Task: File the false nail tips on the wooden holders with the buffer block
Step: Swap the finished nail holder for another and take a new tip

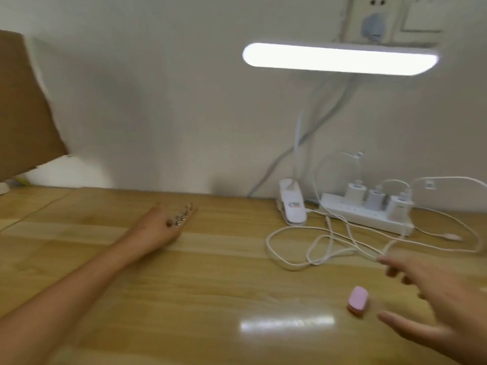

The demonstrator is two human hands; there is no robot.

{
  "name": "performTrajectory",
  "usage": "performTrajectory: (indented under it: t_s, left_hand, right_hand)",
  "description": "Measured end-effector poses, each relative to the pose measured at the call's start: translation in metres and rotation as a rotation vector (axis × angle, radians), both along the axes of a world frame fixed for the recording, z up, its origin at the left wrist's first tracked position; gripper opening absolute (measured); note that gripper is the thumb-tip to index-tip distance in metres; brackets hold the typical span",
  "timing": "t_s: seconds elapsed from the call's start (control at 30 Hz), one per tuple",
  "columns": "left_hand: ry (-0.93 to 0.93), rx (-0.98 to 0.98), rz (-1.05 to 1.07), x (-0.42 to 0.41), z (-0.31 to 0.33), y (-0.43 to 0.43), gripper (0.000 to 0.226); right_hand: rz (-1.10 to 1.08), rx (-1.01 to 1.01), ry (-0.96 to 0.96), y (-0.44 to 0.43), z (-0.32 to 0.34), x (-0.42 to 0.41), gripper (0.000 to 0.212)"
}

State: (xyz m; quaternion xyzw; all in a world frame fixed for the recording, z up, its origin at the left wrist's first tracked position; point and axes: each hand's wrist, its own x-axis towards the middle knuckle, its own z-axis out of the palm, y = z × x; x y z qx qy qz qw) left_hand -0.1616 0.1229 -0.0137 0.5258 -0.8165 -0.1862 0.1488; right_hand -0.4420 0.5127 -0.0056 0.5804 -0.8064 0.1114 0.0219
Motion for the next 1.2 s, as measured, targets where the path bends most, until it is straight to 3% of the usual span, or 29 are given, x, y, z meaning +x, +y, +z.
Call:
performTrajectory:
  t_s: [0.13,0.23,0.33,0.4,0.47,0.5,0.57,0.63,0.8,0.87,0.97,1.07,1.2]
  left_hand:
    - [0.166,0.079,-0.328,0.009,-0.008,0.094,0.076]
    - [0.164,0.177,-0.613,0.019,-0.016,0.157,0.069]
    - [0.229,0.444,-0.762,0.011,-0.020,0.210,0.033]
    - [0.175,0.542,-0.853,0.004,-0.024,0.222,0.063]
    - [0.211,0.503,-0.885,-0.005,-0.018,0.221,0.061]
    - [0.195,0.476,-0.902,-0.010,-0.009,0.216,0.051]
    - [0.211,0.350,-0.915,-0.014,-0.009,0.206,0.054]
    - [0.280,0.346,-0.860,-0.030,-0.014,0.203,0.054]
    - [0.371,0.662,-0.910,-0.067,-0.012,0.218,0.050]
    - [0.366,0.650,-0.941,-0.075,-0.013,0.224,0.044]
    - [0.323,0.479,-0.936,-0.079,-0.016,0.230,0.030]
    - [0.269,0.338,-0.963,-0.077,-0.013,0.231,0.017]
    - [0.300,0.391,-0.931,-0.074,-0.013,0.229,0.019]
  right_hand:
    - [-0.039,0.100,-0.088,-0.017,0.001,0.009,0.090]
    - [-0.082,0.118,-0.043,-0.028,0.000,0.015,0.083]
    - [-0.073,0.148,-0.062,-0.037,-0.001,0.022,0.071]
    - [-0.035,0.124,-0.086,-0.041,-0.005,0.026,0.056]
    - [-0.009,0.023,-0.138,-0.042,-0.011,0.027,0.038]
    - [-0.008,-0.040,-0.221,-0.042,-0.012,0.027,0.030]
    - [-0.012,-0.193,-0.485,-0.041,-0.013,0.027,0.021]
    - [-0.011,-0.316,-0.809,-0.037,-0.012,0.028,0.020]
    - [0.013,-0.472,-1.553,-0.035,-0.012,0.024,0.044]
    - [-0.025,-0.478,-1.850,-0.036,-0.015,0.021,0.058]
    - [-0.026,-0.342,-2.001,-0.032,-0.011,0.016,0.075]
    - [0.147,-0.043,-1.850,-0.015,0.005,0.000,0.064]
    - [0.438,0.273,-1.786,0.000,0.009,-0.005,0.051]
